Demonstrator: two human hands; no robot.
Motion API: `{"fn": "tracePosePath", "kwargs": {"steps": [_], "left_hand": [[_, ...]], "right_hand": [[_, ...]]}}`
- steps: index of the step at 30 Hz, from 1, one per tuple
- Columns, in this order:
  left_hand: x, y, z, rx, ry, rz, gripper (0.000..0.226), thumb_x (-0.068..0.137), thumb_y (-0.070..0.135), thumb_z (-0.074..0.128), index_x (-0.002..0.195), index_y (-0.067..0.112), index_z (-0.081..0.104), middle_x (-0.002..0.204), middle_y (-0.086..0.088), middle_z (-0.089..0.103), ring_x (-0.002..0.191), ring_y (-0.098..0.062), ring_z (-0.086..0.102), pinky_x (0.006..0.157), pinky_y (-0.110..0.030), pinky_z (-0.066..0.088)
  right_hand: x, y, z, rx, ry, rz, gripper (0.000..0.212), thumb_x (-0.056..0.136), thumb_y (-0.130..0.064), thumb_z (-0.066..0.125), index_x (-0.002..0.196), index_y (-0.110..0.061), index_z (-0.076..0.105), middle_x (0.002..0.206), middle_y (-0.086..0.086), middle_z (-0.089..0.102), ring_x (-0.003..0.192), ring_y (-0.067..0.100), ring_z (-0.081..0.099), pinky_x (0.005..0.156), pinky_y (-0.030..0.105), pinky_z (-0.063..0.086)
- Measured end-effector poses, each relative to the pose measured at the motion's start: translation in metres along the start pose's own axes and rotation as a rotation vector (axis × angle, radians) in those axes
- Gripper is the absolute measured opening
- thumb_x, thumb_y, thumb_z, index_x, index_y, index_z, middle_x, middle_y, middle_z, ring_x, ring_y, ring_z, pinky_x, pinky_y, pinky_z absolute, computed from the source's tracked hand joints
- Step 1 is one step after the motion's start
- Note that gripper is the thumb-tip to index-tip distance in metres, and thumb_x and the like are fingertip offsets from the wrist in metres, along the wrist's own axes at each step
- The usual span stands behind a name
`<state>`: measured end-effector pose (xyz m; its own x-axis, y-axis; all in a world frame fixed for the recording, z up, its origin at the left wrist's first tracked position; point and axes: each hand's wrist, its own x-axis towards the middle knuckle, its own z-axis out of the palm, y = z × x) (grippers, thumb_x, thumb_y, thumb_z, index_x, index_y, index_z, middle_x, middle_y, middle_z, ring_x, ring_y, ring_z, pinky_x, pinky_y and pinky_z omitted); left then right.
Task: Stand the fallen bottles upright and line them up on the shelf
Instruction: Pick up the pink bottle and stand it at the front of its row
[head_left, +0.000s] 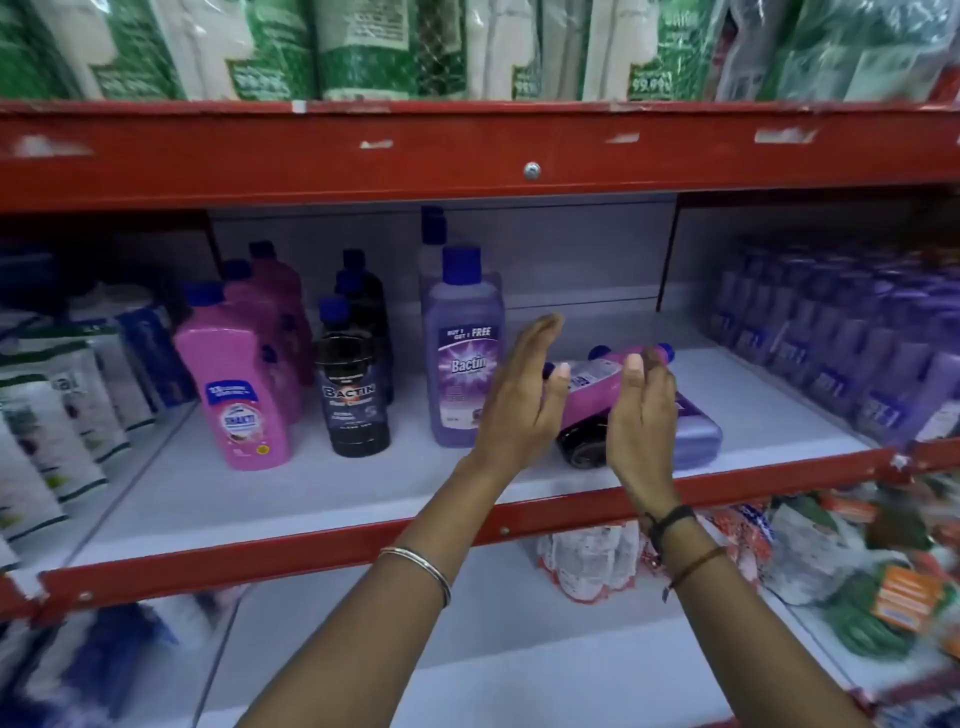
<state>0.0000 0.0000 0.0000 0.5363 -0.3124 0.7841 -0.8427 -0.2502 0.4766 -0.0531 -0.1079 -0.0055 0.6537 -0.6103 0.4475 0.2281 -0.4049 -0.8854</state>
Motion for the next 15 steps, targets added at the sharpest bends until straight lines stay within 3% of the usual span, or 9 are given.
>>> {"fn": "tracePosePath", "kwargs": {"steps": [5,8,11,13,15], "left_hand": [[0.039,-0.017,0.037,0.067,-0.261,-0.393,0.045,0.097,0.028,0.038,0.139,0.013,0.034,0.153,-0.005,0.025,0.134,-0.020,0.036,0.112,-0.036,0.030],[0.068,-0.035,0.052,0.145,-0.449,-0.558,0.039,0.096,0.025,0.035,0.126,0.003,0.047,0.141,-0.020,0.042,0.126,-0.035,0.046,0.104,-0.040,0.038],[0.081,-0.038,0.055,0.210,-0.615,-0.610,0.035,0.093,0.020,0.037,0.108,-0.003,0.059,0.122,-0.026,0.059,0.110,-0.038,0.056,0.082,-0.032,0.042],[0.084,-0.035,0.055,0.182,-0.622,-0.605,0.031,0.092,0.018,0.043,0.102,-0.006,0.060,0.110,-0.027,0.063,0.100,-0.037,0.060,0.070,-0.028,0.036],[0.082,-0.030,0.052,0.119,-0.572,-0.644,0.034,0.093,0.024,0.048,0.113,-0.003,0.055,0.103,-0.017,0.061,0.089,-0.028,0.059,0.069,-0.026,0.037]], "right_hand": [[0.032,0.029,-0.006,-0.132,-0.071,0.196,0.064,0.094,-0.052,0.029,0.136,-0.005,0.039,0.141,0.027,0.039,0.129,0.040,0.039,0.105,0.046,0.032],[0.043,0.036,-0.007,-0.148,-0.156,0.251,0.053,0.092,-0.047,0.035,0.114,-0.001,0.050,0.114,0.026,0.056,0.103,0.038,0.054,0.080,0.039,0.042],[0.050,0.038,-0.008,-0.094,-0.165,0.241,0.030,0.092,-0.028,0.045,0.097,0.000,0.055,0.085,0.015,0.059,0.074,0.028,0.054,0.057,0.030,0.036],[0.052,0.037,-0.006,-0.071,-0.136,0.238,0.022,0.089,-0.022,0.051,0.089,0.000,0.057,0.079,0.014,0.060,0.070,0.028,0.055,0.061,0.031,0.041],[0.053,0.037,-0.003,-0.041,-0.113,0.261,0.023,0.086,-0.022,0.056,0.087,0.001,0.059,0.082,0.019,0.065,0.074,0.033,0.060,0.068,0.042,0.050]]}}
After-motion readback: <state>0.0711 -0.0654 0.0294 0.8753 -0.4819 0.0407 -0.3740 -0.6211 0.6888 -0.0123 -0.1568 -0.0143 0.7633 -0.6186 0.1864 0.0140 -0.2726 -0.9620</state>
